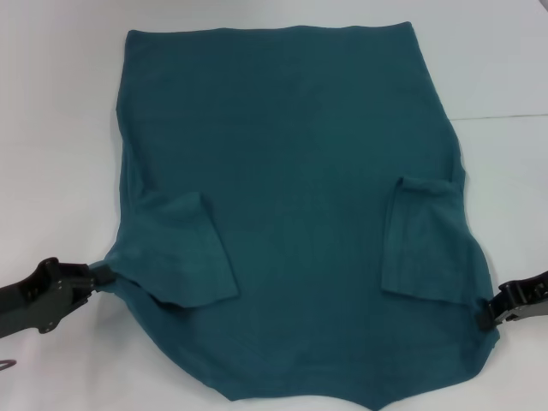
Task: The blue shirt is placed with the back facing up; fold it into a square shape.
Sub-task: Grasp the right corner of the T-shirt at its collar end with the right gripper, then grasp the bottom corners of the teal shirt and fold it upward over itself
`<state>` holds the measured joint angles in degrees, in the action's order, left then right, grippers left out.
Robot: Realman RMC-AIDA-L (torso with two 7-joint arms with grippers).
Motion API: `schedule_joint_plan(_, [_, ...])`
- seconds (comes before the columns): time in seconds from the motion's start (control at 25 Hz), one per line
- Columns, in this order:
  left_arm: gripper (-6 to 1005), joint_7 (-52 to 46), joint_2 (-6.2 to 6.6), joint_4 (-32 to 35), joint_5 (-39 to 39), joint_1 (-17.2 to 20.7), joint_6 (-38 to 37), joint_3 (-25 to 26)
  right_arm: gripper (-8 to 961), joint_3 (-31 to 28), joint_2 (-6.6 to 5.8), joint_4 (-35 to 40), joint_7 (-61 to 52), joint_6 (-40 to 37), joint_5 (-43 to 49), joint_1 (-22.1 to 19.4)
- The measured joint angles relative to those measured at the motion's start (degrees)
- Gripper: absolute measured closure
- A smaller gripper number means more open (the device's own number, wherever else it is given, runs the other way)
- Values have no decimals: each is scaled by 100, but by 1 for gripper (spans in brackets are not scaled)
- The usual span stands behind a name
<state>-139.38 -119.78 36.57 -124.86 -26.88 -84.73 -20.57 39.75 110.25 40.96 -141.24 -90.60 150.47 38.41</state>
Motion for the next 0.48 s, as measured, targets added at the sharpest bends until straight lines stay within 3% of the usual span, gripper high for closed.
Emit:
schedule_joint_plan(0.2, [973,20,-1,0,0,-1,-26,-4,859,-162,-47,1,57,-43,-45,-58])
schedule_joint_plan(0.36, [972,69,12,27,-44,6,-137,-19,929,-663,-63,8,402,-200,-152,-131])
schedule_joint_plan(0.48, [973,144,28,88,-55,33,-271,-36,927,-835,-64,2,645,-344,-469,-234])
